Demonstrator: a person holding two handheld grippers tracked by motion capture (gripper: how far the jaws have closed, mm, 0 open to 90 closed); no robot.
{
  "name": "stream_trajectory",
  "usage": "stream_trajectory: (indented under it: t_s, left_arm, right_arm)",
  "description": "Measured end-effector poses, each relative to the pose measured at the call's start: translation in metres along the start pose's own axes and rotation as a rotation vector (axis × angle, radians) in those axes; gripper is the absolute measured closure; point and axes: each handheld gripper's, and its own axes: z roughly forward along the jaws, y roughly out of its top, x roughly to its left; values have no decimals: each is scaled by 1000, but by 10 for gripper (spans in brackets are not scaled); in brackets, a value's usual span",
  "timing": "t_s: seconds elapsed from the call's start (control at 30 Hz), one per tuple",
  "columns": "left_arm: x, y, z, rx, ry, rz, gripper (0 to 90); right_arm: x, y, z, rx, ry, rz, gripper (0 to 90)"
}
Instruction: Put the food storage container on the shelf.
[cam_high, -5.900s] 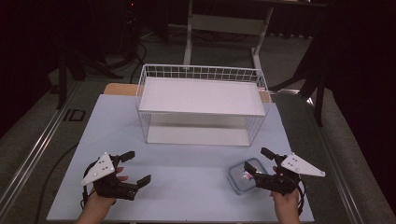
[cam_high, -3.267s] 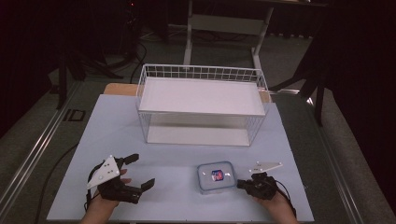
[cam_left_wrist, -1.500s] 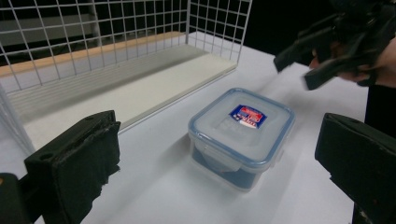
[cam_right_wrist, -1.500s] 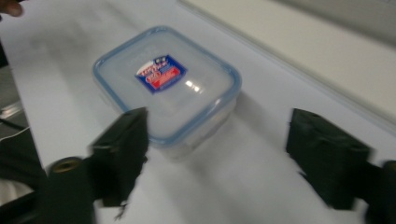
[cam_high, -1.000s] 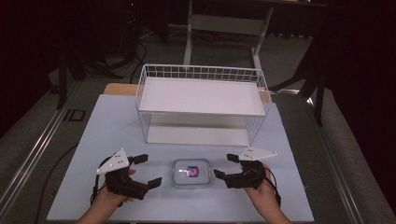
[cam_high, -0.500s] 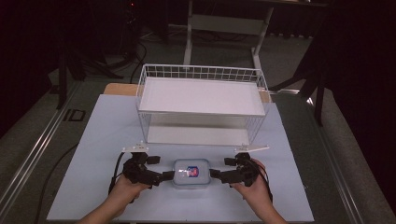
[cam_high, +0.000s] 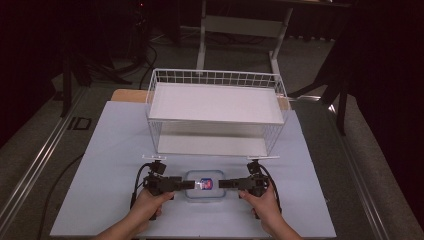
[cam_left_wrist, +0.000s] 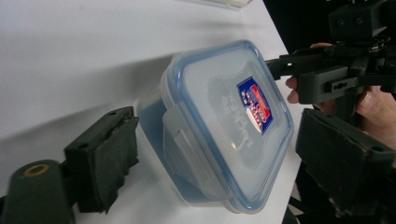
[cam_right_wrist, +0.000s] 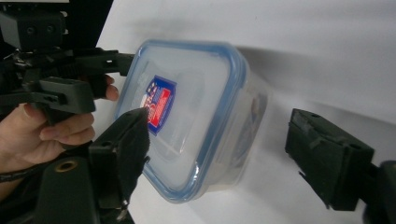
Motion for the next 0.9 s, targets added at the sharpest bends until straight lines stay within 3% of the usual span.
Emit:
stream_trajectory:
  t_s: [0.17,0.3,0.4,0.57,0.63,0.83,0.9]
  left_arm:
    - [-1,-2,7,25,10,-36,182]
    - [0,-3,11,33,33,-59,239]
    - [2,-5,13,34,33,-74,283]
    - [3,-5,12,55,24,-86,296]
    - [0,-3,11,76,40,-72,308]
    - [-12,-1,6,70,91,-63,414]
    - [-13,-2,5,72,98,-53,420]
  right_arm:
    - [-1,-1,6,16,26,48,270]
    - [-2,-1,9,12,19,80,317]
    - [-2,-2,12,25,21,86,395]
    - [1,-3,13,35,14,83,421]
    - [2,-4,13,26,10,88,422]
    - [8,-7,12,18,-28,103,421]
    - [11,-8,11,14,-40,88,422]
